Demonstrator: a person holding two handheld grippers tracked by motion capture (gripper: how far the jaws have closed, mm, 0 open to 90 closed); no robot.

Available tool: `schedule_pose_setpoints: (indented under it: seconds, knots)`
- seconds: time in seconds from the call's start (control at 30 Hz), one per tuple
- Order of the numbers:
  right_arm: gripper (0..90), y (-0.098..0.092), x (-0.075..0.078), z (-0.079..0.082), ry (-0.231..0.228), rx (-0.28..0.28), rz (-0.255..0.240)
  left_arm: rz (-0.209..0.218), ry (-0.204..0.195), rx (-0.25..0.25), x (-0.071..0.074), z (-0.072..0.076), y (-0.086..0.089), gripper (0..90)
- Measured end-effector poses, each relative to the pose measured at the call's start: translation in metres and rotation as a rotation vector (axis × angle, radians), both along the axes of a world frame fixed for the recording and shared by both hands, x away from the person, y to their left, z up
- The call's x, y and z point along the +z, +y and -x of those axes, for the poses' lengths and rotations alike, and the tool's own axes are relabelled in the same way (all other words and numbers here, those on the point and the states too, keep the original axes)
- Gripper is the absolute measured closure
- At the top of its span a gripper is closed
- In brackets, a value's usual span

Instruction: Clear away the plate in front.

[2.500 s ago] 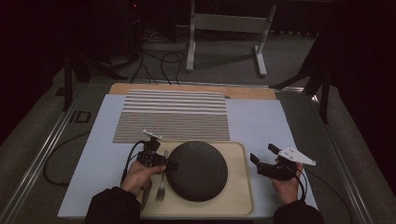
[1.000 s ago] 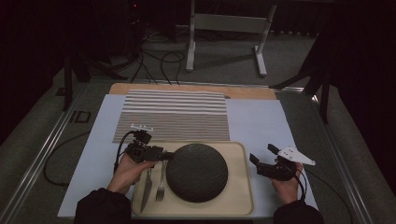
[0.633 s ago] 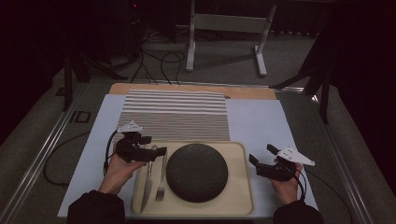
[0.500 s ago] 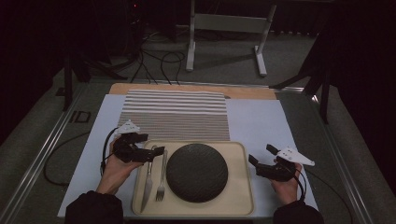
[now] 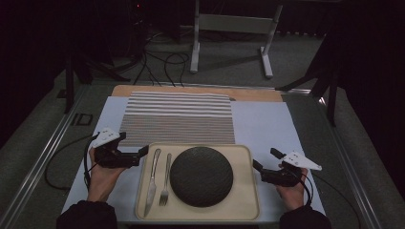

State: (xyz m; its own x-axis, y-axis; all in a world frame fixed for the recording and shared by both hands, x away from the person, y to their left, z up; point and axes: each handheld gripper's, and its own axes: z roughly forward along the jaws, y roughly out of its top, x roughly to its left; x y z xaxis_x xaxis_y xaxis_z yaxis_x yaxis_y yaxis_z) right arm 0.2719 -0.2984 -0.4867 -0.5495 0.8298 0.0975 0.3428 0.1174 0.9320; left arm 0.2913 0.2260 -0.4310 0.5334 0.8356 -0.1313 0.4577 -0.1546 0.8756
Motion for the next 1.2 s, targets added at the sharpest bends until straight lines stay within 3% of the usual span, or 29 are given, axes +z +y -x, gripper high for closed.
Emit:
schedule_pose_setpoints:
  seconds: [0.13,0.3,0.4,0.57,0.97,1.2]
  knots:
    - [8.5,0.002,0.003,0.002,-0.015,0.016,-0.009,-0.004,-0.060,0.017,-0.007,0.007,0.010,0.0]
    - [8.2,0.003,0.004,0.004,-0.029,0.020,-0.008,0.013,-0.094,0.033,-0.016,0.015,0.023,0.0]
    - [8.2,0.004,0.003,0.005,-0.034,0.032,-0.015,0.028,-0.098,0.037,-0.024,0.022,0.029,0.0]
    - [8.2,0.006,-0.001,0.006,-0.030,0.037,0.005,0.014,-0.104,0.058,-0.035,0.029,0.037,0.0]
    - [8.2,0.003,-0.003,0.011,-0.045,0.036,0.012,0.035,-0.128,0.112,-0.039,0.035,0.049,0.0]
    - [8.2,0.003,-0.004,0.010,-0.038,0.034,0.019,0.021,-0.126,0.121,-0.040,0.035,0.051,0.0]
